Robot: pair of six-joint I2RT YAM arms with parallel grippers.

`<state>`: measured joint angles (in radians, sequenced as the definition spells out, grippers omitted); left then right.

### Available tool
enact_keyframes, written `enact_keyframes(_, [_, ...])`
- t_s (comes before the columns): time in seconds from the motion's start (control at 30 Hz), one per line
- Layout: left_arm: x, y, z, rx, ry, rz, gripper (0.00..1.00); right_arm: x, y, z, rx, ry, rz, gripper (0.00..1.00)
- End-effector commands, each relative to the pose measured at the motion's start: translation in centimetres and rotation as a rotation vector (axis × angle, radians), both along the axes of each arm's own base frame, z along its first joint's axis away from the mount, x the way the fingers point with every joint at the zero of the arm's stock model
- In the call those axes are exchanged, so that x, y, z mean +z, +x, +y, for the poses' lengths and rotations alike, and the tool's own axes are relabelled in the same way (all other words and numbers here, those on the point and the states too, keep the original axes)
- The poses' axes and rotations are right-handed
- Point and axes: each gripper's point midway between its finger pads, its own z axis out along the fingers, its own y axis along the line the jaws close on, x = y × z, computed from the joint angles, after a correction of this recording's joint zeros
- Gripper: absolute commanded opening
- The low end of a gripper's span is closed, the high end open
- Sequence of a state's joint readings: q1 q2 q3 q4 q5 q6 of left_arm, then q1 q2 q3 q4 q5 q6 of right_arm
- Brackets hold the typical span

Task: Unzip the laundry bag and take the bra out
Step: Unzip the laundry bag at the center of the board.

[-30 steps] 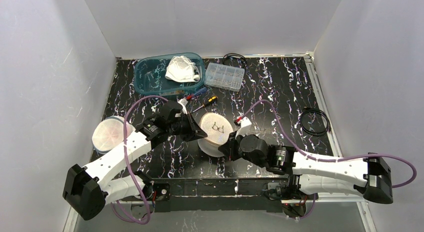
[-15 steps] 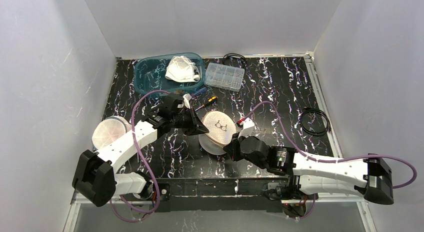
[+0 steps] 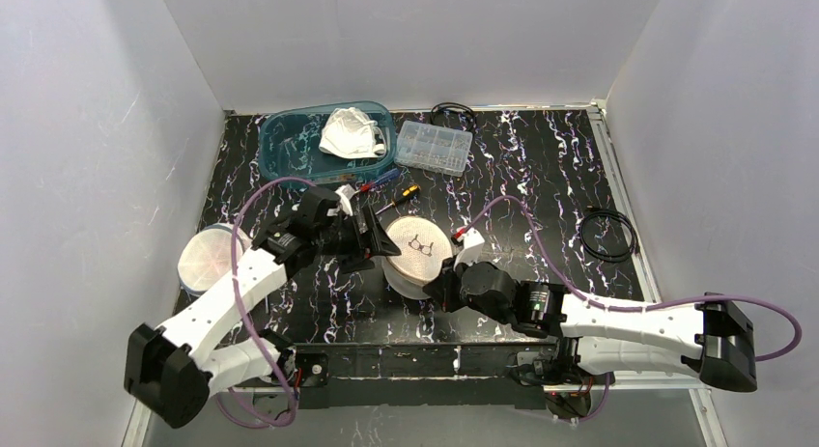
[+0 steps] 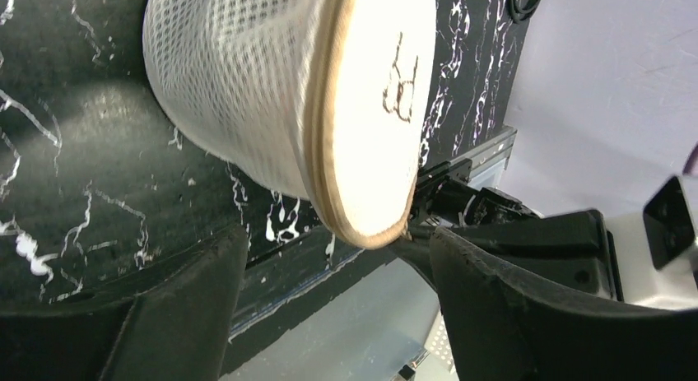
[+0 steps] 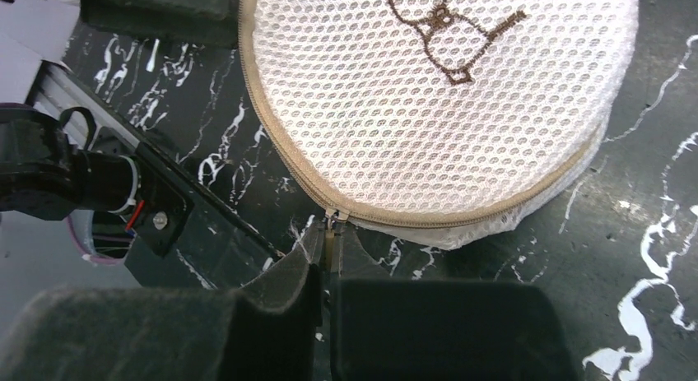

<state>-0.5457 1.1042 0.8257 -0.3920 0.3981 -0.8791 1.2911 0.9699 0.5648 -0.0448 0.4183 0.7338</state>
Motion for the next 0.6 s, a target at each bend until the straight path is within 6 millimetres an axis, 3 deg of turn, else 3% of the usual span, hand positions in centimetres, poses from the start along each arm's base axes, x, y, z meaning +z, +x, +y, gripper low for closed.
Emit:
enact_keyframes(0.0, [0.4, -2.7, 2.1, 0.035, 0.028, 0.028, 0.80, 3.5, -0.1, 2.6, 0.035, 0.131, -0.016, 0.01])
enact_keyframes(0.2, [0.7, -4.6, 2.1, 0.083, -0.018, 0.026, 0.78, 3.6, -0.5, 5.0, 0.093, 0.144, -0.004, 0.01])
enact_keyframes(0.57, [-0.6, -3.3, -0.3, 0.096, -0.047, 0.051, 0.59, 3.1, -1.0, 8.4, 0.165, 0.151, 0.013, 0.01])
